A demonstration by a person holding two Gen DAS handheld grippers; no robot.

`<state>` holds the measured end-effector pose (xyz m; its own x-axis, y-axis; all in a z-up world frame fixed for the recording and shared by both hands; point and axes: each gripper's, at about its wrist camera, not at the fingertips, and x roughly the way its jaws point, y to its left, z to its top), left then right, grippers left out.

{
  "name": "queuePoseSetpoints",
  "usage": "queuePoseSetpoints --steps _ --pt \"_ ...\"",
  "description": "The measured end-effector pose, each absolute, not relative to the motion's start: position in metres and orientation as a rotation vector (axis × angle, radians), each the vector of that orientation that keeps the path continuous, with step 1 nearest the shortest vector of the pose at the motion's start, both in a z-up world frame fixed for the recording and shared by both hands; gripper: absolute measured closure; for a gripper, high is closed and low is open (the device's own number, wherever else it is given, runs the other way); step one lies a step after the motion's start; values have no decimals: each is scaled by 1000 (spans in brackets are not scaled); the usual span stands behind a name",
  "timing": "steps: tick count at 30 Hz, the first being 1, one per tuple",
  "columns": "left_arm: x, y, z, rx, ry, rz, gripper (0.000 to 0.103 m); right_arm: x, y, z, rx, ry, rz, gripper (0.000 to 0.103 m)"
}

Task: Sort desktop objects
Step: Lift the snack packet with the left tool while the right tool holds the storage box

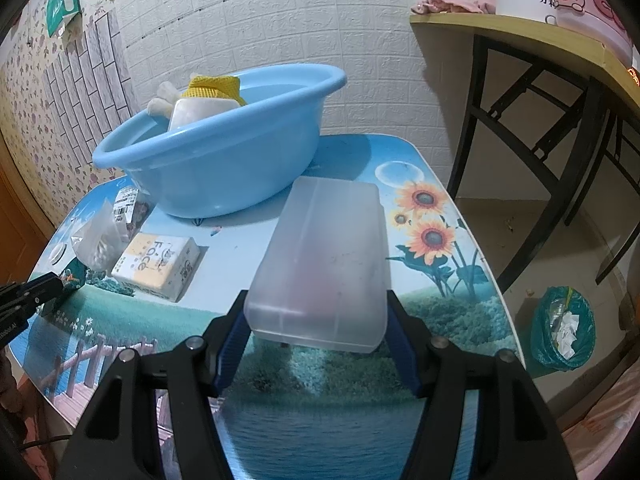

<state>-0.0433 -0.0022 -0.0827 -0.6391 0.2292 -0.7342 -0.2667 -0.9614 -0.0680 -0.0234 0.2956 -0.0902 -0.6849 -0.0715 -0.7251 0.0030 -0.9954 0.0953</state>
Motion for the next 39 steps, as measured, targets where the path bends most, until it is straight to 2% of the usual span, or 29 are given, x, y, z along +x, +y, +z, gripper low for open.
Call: queuePoseSetpoints --steps 2,7,9,10,12,14,15,24,29,34,37,39 --pt "-44 -3 -82 -1160 63 2614 98 -24 296 -90 1230 -133 -2843 41" --pt "-44 -3 -83 -1172 78 2615 99 -23 296 -91 1236 -134 -2839 41" --pt "-45 -1 -85 -1188 109 2620 97 -23 296 -92 1240 -134 -2837 42" --pt "-46 0 -86 -1196 124 2623 93 -23 296 -93 1241 -135 -2837 42" --pt "-47 1 -88 -1203 153 2627 73 -23 296 -93 1242 -135 -2836 42" --pt "-47 1 -87 -1189 188 2643 33 -23 296 -93 1244 -136 -2835 42" --pt "-47 2 -86 -1176 204 2640 27 -23 295 -93 1245 -137 -2835 42" --pt "-67 1 -96 -1227 292 2580 24 -23 294 -94 1251 -139 -2832 42" --pt "-72 0 -101 -1243 234 2530 11 -23 293 -95 1256 -134 -2832 42" --pt "-75 3 -103 -1254 228 2468 7 -23 292 -95 1257 -130 -2831 42" --pt "-75 7 -102 -1252 250 2430 7 -23 292 -95 1258 -129 -2830 42" --pt "-73 9 -101 -1241 258 2414 12 -23 292 -95 1258 -131 -2830 42"
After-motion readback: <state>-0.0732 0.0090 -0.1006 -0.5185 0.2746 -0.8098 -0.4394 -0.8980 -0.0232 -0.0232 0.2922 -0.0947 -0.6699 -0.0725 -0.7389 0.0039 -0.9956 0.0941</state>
